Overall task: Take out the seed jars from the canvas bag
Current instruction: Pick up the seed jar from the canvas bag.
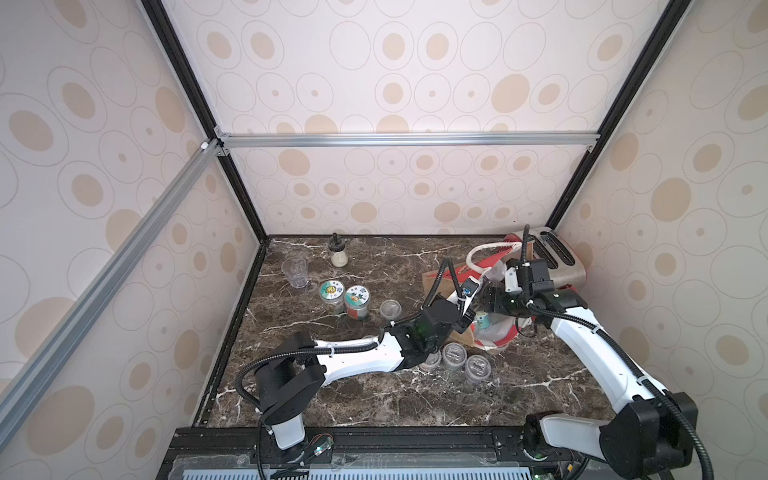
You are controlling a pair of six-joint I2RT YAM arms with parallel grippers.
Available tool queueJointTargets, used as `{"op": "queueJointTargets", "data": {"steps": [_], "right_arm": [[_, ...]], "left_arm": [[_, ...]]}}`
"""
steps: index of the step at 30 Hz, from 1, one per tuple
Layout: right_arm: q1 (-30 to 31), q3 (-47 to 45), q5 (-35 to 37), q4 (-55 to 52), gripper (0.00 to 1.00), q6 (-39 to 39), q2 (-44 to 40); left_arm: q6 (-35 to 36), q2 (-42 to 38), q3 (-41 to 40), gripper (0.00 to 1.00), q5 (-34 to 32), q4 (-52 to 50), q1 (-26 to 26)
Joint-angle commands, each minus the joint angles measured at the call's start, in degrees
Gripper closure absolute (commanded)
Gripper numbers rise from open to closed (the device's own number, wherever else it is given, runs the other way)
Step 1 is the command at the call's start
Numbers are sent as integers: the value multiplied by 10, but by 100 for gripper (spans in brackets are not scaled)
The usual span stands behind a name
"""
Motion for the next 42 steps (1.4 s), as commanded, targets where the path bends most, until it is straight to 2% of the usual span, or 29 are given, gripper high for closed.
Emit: {"op": "queueJointTargets", "data": {"steps": [1,7,12,14,16,17,25,33,42], "right_arm": [[-4,28,40,-31,21,-39,21],[-2,38,5,-32,22,-43,29],[-3,54,71,-51,20,-49,41],[-4,69,89,-66,13,-40,46],[-4,69,110,-67,1,-21,48],[-4,65,117,-65,0,-13,48],[-4,38,134,-21,0,77,50],[-8,32,189,-30,0,115,67],[-44,0,133,14,0,157,76]], "left_arm": [[18,-17,12,100,3,30,-13],[18,-20,9,100,2,31,-13],[18,-20,8,100,3,33,-13],[17,-19,8,100,3,33,-13],[17,-19,8,100,3,32,-13],[18,-19,7,100,1,33,-13],[16,-21,6,100,-3,30,-13],[15,-24,2,100,-6,33,-13],[15,-21,2,100,-8,35,-13]]}}
